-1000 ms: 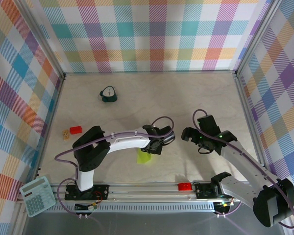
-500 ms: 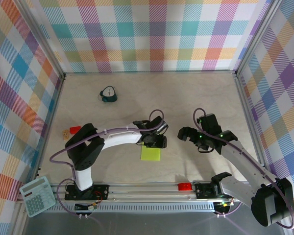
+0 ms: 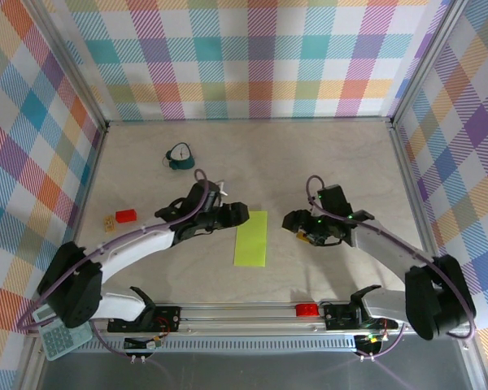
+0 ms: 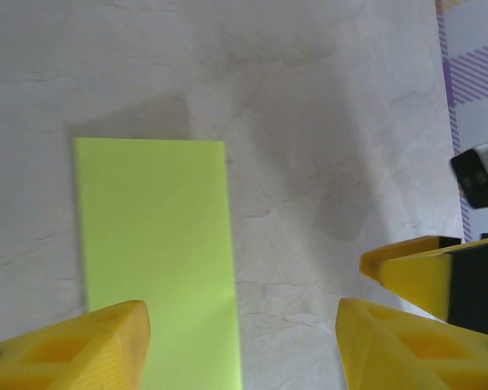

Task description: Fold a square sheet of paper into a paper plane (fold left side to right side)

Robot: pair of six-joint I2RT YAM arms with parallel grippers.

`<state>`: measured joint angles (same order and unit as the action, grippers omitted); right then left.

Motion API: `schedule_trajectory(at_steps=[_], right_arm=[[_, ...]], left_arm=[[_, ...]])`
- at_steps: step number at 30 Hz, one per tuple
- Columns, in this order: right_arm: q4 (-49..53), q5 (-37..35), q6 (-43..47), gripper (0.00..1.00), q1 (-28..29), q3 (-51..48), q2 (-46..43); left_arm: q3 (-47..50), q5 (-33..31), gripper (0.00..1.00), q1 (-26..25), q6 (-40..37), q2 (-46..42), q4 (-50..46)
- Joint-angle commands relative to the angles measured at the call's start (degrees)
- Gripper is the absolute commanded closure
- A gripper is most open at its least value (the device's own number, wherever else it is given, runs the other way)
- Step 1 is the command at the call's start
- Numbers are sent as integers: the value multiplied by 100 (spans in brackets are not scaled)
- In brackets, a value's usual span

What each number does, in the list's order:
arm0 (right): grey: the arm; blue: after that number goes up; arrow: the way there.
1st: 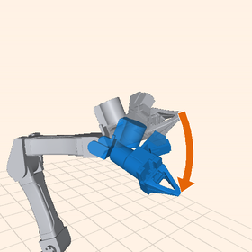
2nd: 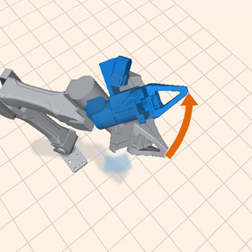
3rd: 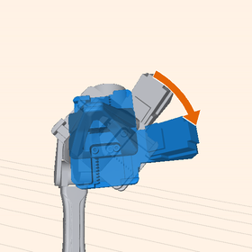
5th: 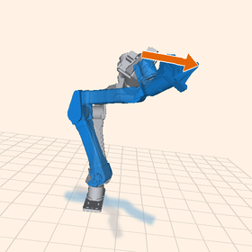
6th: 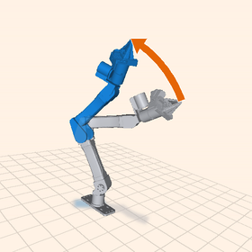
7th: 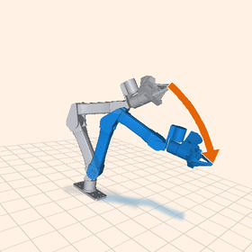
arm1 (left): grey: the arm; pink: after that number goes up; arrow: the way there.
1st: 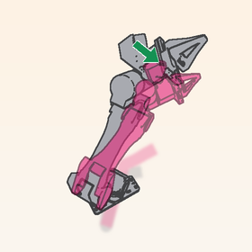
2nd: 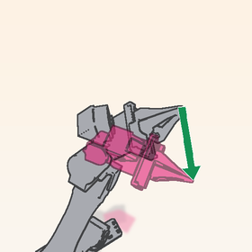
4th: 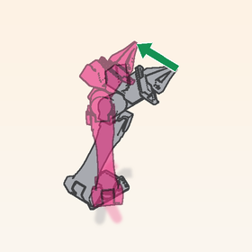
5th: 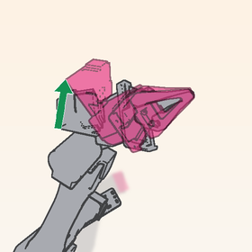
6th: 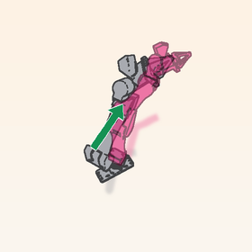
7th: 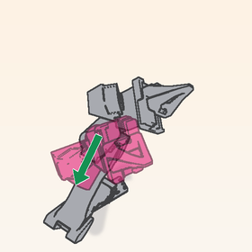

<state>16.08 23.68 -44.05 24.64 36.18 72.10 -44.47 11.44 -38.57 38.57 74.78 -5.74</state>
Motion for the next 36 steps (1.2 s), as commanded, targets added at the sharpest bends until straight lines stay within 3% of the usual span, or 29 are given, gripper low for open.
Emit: schedule_trajectory(at_steps=[1, 7, 19, 36], right_arm=[[-678, 312, -308, 39, 385, 99, 463], [-1184, 222, -352, 55, 893, 433, 1446], [-1493, 290, -97, 87, 972, 766, 2240], [-1713, 190, 375, 89, 971, 407, 2573]], left_arm=[[455, -109, 35, 194, -7, -479, 353], [995, -465, 34, 323, -7, -1102, 205], [987, -456, 33, 367, -119, -1132, -364], [212, 1185, 38, 371, -284, 559, -554]])
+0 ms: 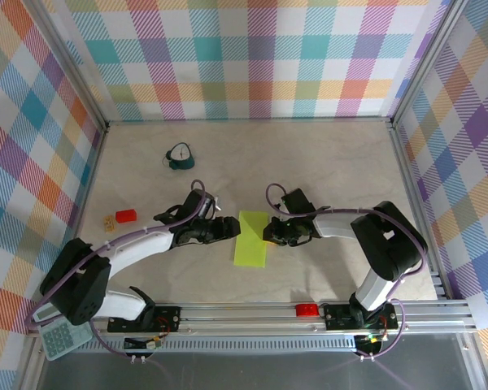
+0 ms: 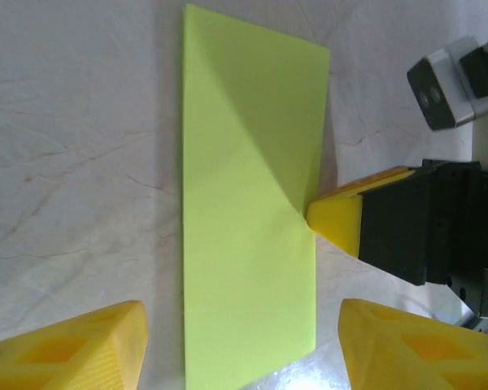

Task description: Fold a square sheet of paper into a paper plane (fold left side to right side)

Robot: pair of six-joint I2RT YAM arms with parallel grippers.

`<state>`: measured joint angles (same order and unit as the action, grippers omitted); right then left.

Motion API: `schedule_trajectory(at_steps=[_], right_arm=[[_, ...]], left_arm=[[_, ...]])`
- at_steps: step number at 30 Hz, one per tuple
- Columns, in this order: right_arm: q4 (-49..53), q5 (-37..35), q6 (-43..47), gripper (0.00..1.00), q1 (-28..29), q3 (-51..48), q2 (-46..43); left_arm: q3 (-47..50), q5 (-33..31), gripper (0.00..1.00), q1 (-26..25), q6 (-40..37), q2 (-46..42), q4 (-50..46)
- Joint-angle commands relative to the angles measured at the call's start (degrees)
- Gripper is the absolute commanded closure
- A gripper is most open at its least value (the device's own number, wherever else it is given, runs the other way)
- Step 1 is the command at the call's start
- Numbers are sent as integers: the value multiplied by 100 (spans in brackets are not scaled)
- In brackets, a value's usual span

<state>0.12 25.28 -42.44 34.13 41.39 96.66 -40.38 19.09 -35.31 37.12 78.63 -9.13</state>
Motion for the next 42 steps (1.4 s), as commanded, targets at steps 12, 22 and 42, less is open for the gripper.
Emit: schedule_trajectory(at_steps=[12, 22, 42], right_arm=[[-108, 59, 280, 88, 20, -131, 146], [-82, 90, 288, 88, 19, -105, 157], [-87, 133, 307, 87, 15, -96, 120]], left_arm=[[-451, 817, 44, 33, -247, 985, -326], [-505, 886, 49, 24, -268, 1321, -233], [-362, 980, 73, 24, -108, 1381, 110]])
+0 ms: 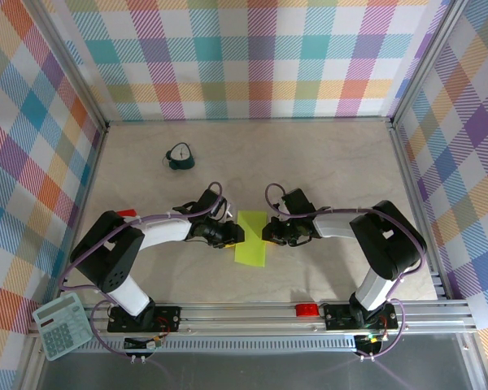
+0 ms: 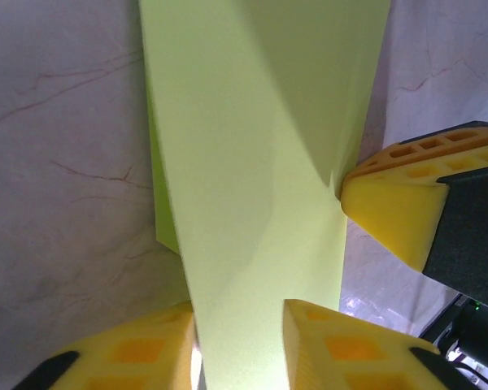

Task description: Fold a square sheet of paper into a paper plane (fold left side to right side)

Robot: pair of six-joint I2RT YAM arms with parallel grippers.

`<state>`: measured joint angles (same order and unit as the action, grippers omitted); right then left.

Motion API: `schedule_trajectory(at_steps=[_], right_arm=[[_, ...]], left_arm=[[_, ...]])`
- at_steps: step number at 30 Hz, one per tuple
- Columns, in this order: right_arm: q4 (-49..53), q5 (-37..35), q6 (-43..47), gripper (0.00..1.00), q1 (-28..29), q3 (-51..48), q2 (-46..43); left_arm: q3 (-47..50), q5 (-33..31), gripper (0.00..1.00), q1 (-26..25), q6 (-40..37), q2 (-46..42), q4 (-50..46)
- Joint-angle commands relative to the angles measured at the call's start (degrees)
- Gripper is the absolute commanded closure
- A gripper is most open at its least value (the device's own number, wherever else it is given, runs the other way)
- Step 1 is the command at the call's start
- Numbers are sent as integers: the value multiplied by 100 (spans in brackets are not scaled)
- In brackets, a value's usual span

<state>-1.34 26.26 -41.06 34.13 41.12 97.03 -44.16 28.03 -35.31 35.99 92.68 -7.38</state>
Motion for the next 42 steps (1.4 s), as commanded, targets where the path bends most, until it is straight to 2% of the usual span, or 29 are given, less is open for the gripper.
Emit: schedule_trajectory(at_steps=[1, 6, 15, 18, 25, 29, 33, 37, 42], right_arm=[[64, 36, 175, 87, 18, -62, 73], [88, -54, 308, 86, 16, -35, -175], [686, -673, 1005, 67, 140, -220, -1518], [785, -1149, 1169, 61, 538, -465, -2143], [847, -2822, 1357, 54, 2189, -989, -3121], [1041, -3740, 1585, 48, 3161, -867, -3013], [1392, -4503, 1800, 42, 3859, -421, -2400], [1576, -4914, 1984, 37, 4138, 34, -1754], [1578, -5145, 2305, 35, 4181, 440, -1251]], left_arm=[[17, 90, 76, 22, 20, -35, -94], [94, 137, 96, 24, 169, -192, -155], [639, 41, 100, 7, 1447, -773, 405], [794, -33, 100, 7, 1794, -925, 538], [704, 138, 100, 7, 2000, -897, 356], [579, 202, 100, 7, 1897, -811, 133], [520, 264, 100, 7, 1859, -754, 61], [480, 285, 100, 7, 1851, -734, 44], [418, 330, 100, 7, 1789, -683, -53]])
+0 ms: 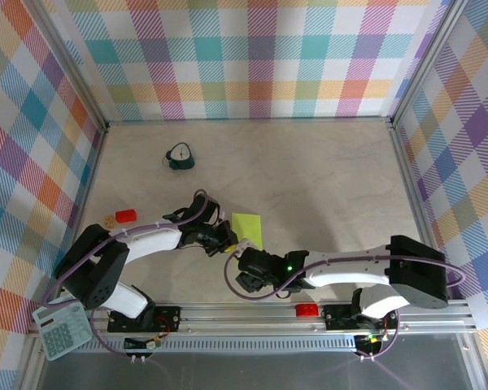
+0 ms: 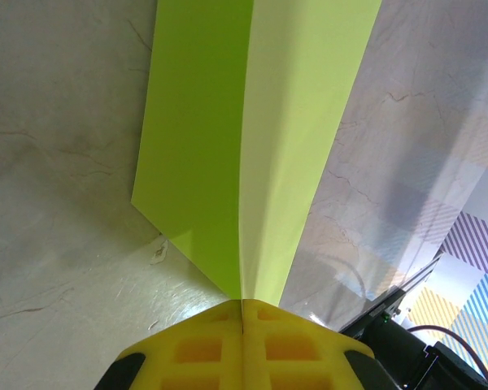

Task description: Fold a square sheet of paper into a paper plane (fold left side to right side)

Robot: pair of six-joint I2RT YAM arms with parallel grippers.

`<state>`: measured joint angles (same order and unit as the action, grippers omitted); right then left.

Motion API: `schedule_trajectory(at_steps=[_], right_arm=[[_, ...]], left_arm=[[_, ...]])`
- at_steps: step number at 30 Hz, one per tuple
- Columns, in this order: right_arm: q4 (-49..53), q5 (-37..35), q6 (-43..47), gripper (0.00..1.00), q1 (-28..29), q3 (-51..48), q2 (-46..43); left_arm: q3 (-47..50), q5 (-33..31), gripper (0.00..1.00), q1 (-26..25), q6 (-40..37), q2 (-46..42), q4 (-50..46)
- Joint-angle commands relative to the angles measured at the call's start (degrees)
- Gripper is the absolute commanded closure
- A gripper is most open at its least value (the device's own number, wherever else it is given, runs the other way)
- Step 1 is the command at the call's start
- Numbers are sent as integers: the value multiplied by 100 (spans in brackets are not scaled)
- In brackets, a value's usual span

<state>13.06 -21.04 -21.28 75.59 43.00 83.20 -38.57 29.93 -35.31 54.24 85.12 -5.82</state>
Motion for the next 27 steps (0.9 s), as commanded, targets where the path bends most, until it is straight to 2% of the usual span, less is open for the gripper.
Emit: schedule_trajectory(at_steps=[1, 8, 12, 21, 26, 27], right_arm=[[114, -443, 392, 34, 35, 307, 197], [5, -542, 703, 37, 37, 583, 622], [20, -665, 713, 46, 34, 631, 731], [63, -642, 669, 80, 28, 647, 749], [21, -31, 449, 100, -234, 533, 531], [-20, 140, 389, 100, -324, 482, 457]], left_arm=[[-142, 144, 100, 7, -45, 75, -209], [-142, 169, 100, 9, -62, 92, -227], [-142, 180, 100, 7, -63, 110, -230], [-202, 178, 99, 7, -160, 181, -304], [-271, 70, 91, 75, -336, 104, -473], [-295, 50, 89, 98, -388, 77, -546]])
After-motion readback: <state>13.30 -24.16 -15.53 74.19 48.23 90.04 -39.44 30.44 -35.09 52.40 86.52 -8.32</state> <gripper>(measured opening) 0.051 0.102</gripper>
